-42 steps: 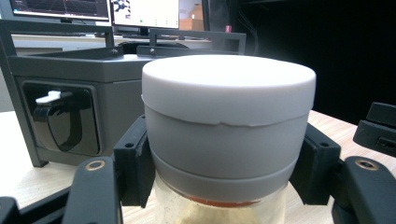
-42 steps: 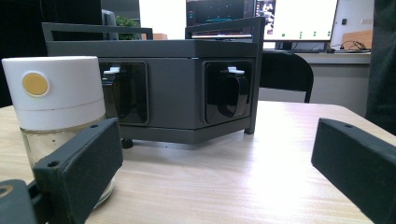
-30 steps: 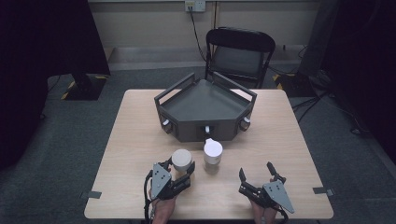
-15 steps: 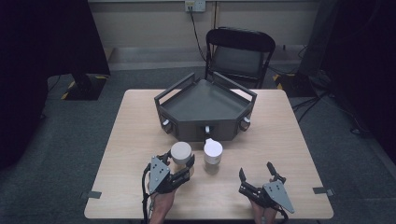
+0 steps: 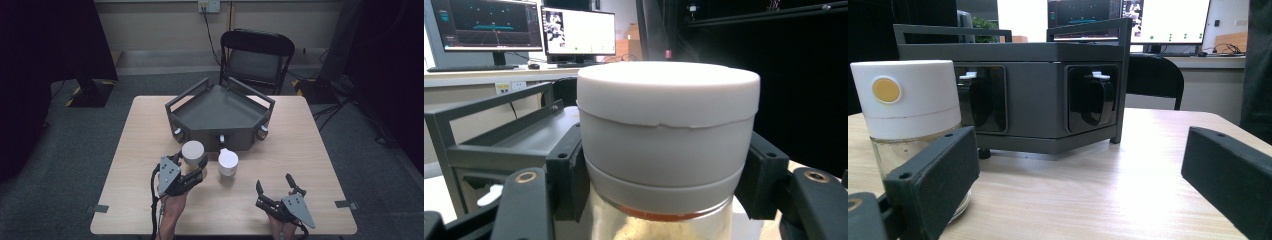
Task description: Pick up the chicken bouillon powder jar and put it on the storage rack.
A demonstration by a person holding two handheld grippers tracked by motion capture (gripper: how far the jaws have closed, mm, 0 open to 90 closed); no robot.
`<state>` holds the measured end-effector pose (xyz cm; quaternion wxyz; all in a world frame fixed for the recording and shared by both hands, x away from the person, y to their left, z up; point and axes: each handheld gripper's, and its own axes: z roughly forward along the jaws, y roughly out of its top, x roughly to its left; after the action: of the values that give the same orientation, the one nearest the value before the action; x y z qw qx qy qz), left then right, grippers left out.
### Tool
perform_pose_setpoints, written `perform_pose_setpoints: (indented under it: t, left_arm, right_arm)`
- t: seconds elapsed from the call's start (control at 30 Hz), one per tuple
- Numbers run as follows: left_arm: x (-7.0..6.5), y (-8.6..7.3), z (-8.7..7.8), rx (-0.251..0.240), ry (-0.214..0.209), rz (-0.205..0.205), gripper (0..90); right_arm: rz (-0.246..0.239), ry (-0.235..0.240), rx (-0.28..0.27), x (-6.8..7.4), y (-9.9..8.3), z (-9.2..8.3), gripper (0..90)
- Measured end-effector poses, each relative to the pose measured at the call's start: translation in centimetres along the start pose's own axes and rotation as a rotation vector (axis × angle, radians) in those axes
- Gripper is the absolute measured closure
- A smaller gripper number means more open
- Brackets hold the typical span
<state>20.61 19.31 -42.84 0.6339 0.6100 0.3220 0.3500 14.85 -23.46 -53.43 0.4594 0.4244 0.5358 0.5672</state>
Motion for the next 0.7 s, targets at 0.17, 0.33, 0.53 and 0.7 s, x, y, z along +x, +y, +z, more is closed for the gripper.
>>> perform_pose_setpoints:
  t: [0.17, 0.33, 0.53, 0.7]
  left_arm:
    - [0.0, 0.4, 0.9, 0.001, 0.012, 0.006, 35.1]
    - [0.4, 0.7, 2.0, 0.005, 0.011, -0.005, 35.1]
    - [0.3, 2.0, 3.1, 0.014, 0.019, 0.019, 35.1]
    - [0.8, 3.3, 4.2, 0.001, 0.011, 0.020, 35.2]
  right_arm:
    - [0.001, 0.002, 0.000, 0.0, 0.0, 0.0, 0.8]
    - [0.000, 0.004, 0.000, -0.1, 0.0, 0.0, 0.8]
    - [0.000, 0.007, 0.001, -0.1, 0.0, 0.0, 0.8]
    - [0.000, 0.007, 0.001, -0.1, 0.0, 0.0, 0.8]
